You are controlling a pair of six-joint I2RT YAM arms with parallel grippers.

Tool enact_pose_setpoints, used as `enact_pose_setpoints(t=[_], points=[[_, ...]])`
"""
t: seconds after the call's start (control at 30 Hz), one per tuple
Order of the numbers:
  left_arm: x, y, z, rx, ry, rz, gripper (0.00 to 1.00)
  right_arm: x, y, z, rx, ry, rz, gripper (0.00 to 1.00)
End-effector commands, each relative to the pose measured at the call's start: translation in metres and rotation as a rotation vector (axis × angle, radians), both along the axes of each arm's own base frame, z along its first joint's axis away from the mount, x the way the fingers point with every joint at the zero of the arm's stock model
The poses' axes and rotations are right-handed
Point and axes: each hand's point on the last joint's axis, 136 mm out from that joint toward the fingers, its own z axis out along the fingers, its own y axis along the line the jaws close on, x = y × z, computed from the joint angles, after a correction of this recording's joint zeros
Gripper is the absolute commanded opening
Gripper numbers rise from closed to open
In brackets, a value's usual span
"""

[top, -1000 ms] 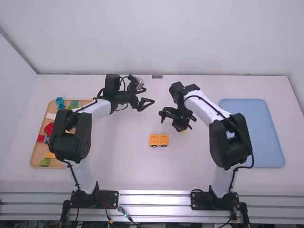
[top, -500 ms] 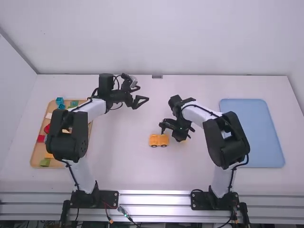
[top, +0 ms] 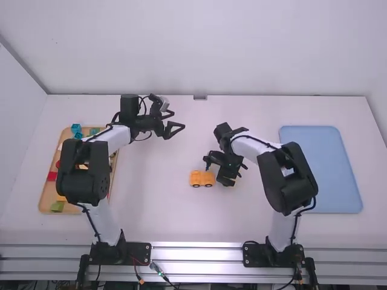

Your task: Assemble lego blocks to make yellow taxi

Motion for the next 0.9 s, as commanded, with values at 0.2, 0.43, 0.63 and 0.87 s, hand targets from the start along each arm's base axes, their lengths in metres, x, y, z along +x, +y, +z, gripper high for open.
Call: enact_pose_setpoints(t=[0.2, 0.43, 0.63, 0.87], points=[[-0.030, -0.013, 0.003, -0.052, -0.018, -0.177, 0.99, 0.009, 0.036, 0.109, 0.599, -0.165, 0.223, 0.99], [-0.085, -0.039, -0.014, -0.007, -0.202, -0.440, 0.99, 0.008, 0.004, 0.071, 0.797, -0.230, 0.038, 0.99], [-0.116, -0.058, -0.044, 0.063, -0.265, -0.545, 0.99, 0.002, -0.008, 0.040, 0.867, -0.339, -0.009, 0.99], [-0.150, -0.074, -0.071, 0.058, -0.342, -0.616, 0.99, -0.016, -0.010, 0.029, 0.939, -0.411, 0.017, 0.99]])
